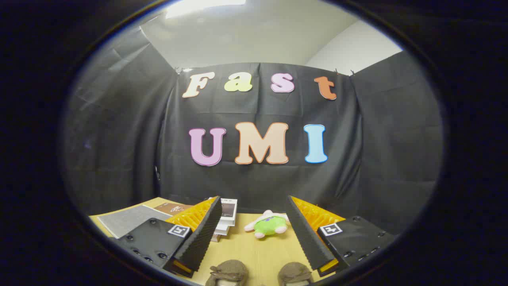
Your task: Open the storage box then place both shoes into the box .Put the left shoe in first, then the right shoe, with the right side of both shoes facing outward in a uniform manner.
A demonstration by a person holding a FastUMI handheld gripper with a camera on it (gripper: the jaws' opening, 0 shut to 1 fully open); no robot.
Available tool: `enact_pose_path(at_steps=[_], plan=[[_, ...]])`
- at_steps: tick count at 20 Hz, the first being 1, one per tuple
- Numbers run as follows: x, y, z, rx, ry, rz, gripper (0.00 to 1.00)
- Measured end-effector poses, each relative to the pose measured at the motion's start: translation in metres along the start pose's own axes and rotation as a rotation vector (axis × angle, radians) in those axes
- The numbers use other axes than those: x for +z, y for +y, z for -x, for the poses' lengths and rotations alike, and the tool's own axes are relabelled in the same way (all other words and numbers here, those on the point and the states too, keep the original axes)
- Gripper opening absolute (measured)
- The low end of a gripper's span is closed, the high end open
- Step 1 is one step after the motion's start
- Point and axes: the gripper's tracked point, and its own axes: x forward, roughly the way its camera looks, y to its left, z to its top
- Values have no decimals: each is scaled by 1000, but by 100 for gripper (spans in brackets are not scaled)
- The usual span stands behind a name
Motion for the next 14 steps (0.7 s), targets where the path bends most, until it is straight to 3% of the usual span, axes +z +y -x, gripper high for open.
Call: enact_pose_path(at_steps=[14], plan=[[16,-11,-2,33,-12,-23,100]])
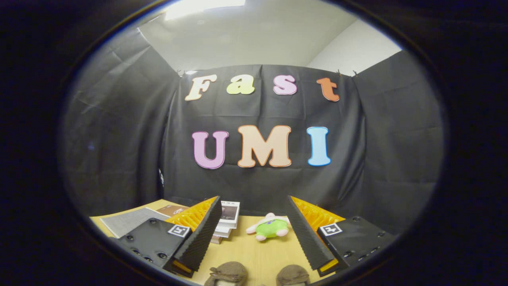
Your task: Open the storage box then place both shoes into the box .Put the left shoe in first, then the right shoe, with the right side of both shoes facing outward in a uniform manner.
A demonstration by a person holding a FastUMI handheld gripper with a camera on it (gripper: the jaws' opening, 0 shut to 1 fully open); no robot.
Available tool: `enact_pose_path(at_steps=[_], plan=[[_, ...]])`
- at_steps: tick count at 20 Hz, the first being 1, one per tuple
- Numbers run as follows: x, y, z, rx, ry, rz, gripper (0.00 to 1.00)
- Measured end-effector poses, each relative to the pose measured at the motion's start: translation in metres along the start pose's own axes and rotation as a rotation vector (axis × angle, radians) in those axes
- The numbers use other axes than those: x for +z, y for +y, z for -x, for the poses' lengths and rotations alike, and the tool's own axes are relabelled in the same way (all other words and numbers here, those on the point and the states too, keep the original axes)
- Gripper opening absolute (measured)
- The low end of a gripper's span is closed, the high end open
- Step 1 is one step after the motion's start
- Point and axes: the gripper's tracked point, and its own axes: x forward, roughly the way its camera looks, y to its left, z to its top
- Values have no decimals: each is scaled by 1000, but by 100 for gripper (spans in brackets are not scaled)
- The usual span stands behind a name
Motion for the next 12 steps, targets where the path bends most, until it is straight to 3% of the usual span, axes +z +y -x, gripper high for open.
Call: enact_pose_path(at_steps=[7,12], plan=[[-9,0,2,23,28,-30,100],[-29,30,3,106,80,-82,100]])
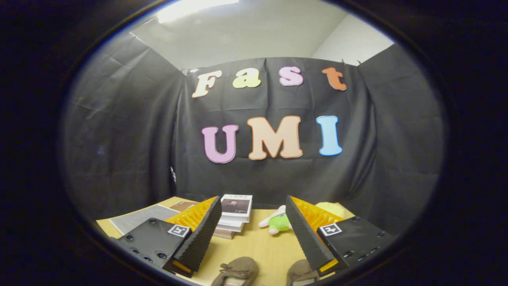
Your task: Open the storage box then place both shoes into the box .Put the left shoe in first, then the right shoe, with the right side of both shoes facing outward in a uniform manner.
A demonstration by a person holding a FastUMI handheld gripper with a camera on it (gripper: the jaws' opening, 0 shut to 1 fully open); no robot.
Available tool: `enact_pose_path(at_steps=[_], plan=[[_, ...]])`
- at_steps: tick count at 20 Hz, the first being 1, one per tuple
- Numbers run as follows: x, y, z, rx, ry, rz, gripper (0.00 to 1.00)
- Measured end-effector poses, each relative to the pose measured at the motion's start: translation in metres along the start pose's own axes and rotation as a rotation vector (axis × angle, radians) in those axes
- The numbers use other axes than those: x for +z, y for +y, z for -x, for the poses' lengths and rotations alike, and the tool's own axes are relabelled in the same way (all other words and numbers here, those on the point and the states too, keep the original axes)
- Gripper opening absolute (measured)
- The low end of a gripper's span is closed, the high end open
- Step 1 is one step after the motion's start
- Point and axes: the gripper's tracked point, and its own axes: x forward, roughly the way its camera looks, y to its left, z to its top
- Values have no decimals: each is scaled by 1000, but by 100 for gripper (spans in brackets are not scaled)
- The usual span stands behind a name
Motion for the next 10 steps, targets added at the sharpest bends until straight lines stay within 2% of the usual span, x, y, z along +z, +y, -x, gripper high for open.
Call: enact_pose_path(at_steps=[6,10], plan=[[-59,49,-7,111,194,-188,100],[-104,70,0,126,346,-391,100]])
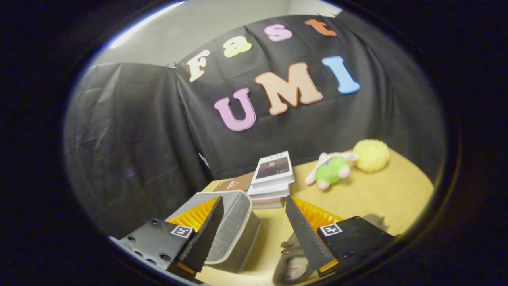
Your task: Open the storage box then place both shoes into the box .Put the left shoe in first, then the right shoe, with the right side of both shoes facing outward in a uniform manner.
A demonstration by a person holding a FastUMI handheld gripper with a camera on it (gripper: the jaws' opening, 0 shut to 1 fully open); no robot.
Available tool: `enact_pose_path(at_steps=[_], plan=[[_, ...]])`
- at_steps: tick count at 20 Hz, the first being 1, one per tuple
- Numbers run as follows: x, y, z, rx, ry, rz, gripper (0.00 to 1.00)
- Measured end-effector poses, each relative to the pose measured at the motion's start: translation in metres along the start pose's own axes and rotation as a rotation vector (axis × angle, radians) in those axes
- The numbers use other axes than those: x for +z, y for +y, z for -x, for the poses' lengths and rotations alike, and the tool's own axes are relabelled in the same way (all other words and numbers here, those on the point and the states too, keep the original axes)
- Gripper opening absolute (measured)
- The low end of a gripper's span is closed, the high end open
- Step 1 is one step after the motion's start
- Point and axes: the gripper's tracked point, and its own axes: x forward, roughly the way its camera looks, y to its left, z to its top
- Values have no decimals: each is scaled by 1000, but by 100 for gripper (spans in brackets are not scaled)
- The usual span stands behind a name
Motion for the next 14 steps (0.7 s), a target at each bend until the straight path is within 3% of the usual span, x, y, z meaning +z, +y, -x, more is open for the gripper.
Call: enact_pose_path(at_steps=[8,14], plan=[[-75,7,-14,73,259,-561,100],[-115,25,-12,128,375,-809,99]])
